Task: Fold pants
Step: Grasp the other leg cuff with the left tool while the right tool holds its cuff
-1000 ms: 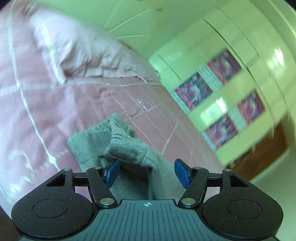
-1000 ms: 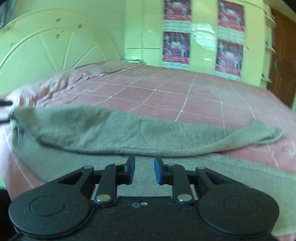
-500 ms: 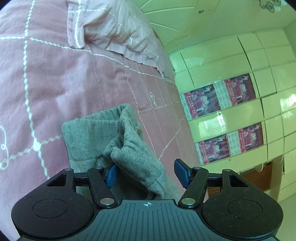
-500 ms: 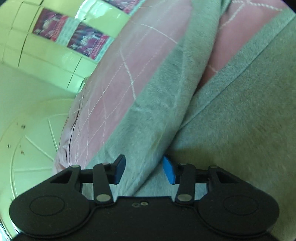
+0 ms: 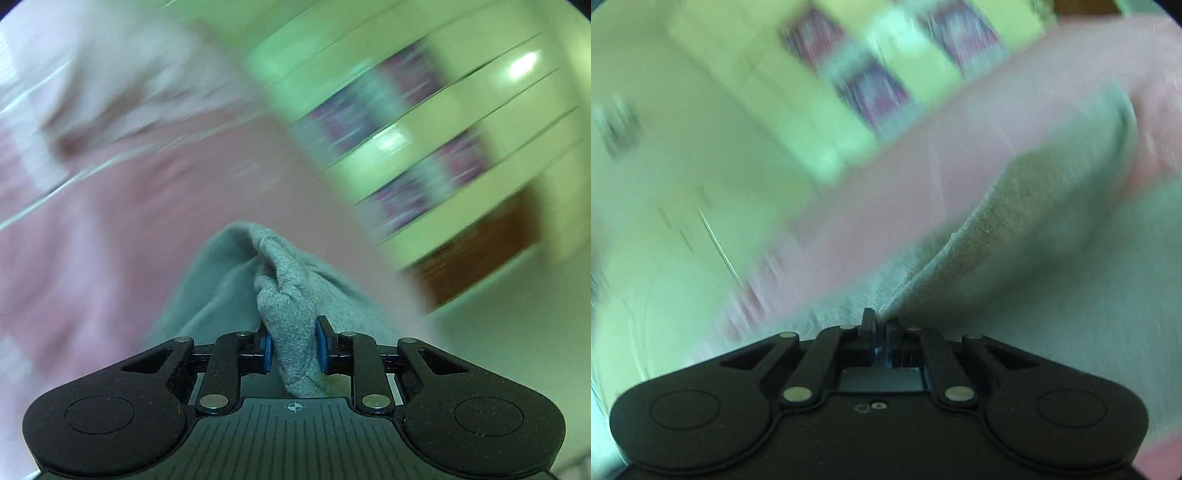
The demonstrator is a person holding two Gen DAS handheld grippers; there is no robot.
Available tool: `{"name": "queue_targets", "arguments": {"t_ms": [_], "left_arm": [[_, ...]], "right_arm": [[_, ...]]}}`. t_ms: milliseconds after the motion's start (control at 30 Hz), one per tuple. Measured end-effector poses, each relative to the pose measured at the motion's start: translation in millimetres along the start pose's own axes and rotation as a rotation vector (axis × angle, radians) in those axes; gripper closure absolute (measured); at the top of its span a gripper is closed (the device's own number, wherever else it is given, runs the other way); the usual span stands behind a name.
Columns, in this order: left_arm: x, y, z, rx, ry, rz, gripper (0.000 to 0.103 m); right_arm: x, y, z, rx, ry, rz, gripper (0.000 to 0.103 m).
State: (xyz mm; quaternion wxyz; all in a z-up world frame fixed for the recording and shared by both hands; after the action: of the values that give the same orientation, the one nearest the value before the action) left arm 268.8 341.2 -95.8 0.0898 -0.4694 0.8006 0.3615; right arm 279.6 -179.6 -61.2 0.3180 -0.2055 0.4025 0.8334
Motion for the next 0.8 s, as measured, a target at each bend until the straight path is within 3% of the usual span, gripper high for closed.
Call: {"name": "queue_targets", "arguments": {"t_ms": [33, 100, 233, 467, 500, 600, 633, 700, 800], "left_arm": [[8.0, -4.3, 10.8, -0.026, 0.007, 0.026, 0.080], [10.0, -1.3, 15.6, 0.003, 0.040, -0.010, 0.080], [0.8, -5.4, 11.5, 0.011, 0.068, -0.025, 0.080], [-1.1, -21.2, 3.7, -0.001, 0.063, 0.025, 0.080], [-7.2, -20.3, -3.7, 0.021, 0.054, 0.007, 0.080], [-33.2, 3.1, -26.2, 0.179, 0.014, -0.080, 0.085], [-40.2, 8.0, -31.2, 0.188, -0.008, -0.092, 0.085], [-40.6, 15.6, -14.1, 0.152, -0.039, -0.070, 0.085], [-15.0, -9.7, 22.0, -0.017, -0.070, 0.078, 0.085]], "right_arm": [[18.3, -9.3, -9.7, 0.040, -0.014, 0.050, 0.103], [28.5, -9.0, -17.8, 0.028, -0.075, 0.020, 0.103], [25.6, -12.4, -16.2, 0.042, -0.104, 0.009, 0.103], [16.6, -23.6, -19.9, 0.081, -0.153, 0.046, 0.103], [12.7, -20.9, -13.4, 0.079, -0.134, 0.034, 0.103], [-0.3, 14.6, 23.7, -0.027, -0.030, -0.078, 0.103], [-1.4, 27.0, 30.3, -0.049, -0.007, -0.104, 0.103], [9.9, 35.5, 24.3, -0.065, -0.008, -0.080, 0.103], [51.3, 1.6, -6.3, 0.078, 0.021, 0.108, 0.103]]}}
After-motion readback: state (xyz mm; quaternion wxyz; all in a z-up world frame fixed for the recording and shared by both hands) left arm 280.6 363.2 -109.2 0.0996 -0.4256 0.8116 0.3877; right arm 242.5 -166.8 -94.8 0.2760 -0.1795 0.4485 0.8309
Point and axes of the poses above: each gripper's, at about its wrist camera, not at the fingertips, and y roughly against the way its jaws point, z to its left, x to its underside, the point moved 9 cm from there along -y, roughly the way its jaws point, and after that the axes turned 2 degrees about x, right-handed, at the moved point
